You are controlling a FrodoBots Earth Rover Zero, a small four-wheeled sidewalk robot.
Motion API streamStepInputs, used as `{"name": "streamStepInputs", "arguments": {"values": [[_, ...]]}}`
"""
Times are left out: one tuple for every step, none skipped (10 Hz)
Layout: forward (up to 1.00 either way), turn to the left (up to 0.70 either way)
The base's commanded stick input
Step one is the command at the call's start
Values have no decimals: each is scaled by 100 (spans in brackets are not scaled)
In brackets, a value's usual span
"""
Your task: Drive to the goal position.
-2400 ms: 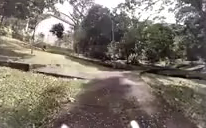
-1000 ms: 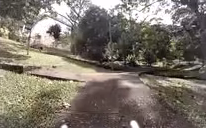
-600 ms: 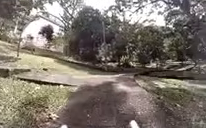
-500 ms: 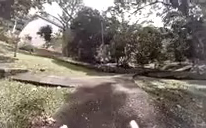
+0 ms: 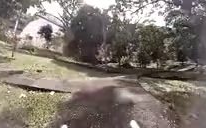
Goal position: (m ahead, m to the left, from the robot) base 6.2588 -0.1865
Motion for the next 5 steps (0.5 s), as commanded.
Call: {"name": "streamStepInputs", "arguments": {"values": [[85,-12],[85,-26],[85,-34],[85,-34],[85,-34]]}}
